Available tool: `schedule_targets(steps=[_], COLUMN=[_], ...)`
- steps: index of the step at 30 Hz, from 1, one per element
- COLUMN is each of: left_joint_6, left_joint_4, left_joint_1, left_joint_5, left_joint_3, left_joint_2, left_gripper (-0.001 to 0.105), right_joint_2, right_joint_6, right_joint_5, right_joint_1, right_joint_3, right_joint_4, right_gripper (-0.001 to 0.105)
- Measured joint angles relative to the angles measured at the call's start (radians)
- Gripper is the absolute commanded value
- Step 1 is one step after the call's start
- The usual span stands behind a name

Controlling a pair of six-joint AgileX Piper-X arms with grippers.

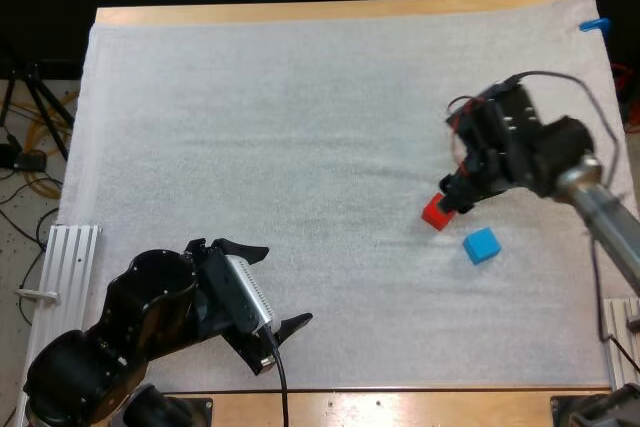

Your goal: Stack red cube on blue cube

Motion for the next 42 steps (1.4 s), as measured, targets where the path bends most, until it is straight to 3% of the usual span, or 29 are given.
schedule_targets(steps=[20,22,26,29,42], left_joint_6=[0.0,0.0,0.0,0.0,0.0], left_joint_4=[0.016,0.016,0.016,0.016,0.016], left_joint_1=[0.0,0.0,0.0,0.0,0.0], left_joint_5=[0.0,0.0,0.0,0.0,0.0], left_joint_3=[0.0,0.0,0.0,0.0,0.0], left_joint_2=[0.0,0.0,0.0,0.0,0.0], left_gripper=[0.087,0.087,0.087,0.087,0.087], right_joint_2=[0.314,0.326,0.343,0.343,0.222], right_joint_6=[-0.007,-0.007,0.01,0.015,0.059], right_joint_5=[-0.014,-0.014,-0.014,-0.014,0.027], right_joint_1=[0.044,0.044,0.044,0.044,0.044], right_joint_3=[0.0,0.0,0.0,0.0,-0.019], right_joint_4=[-0.065,-0.065,-0.065,-0.067,-0.042], right_gripper=[0.072,0.066,0.04,0.026,0.023])
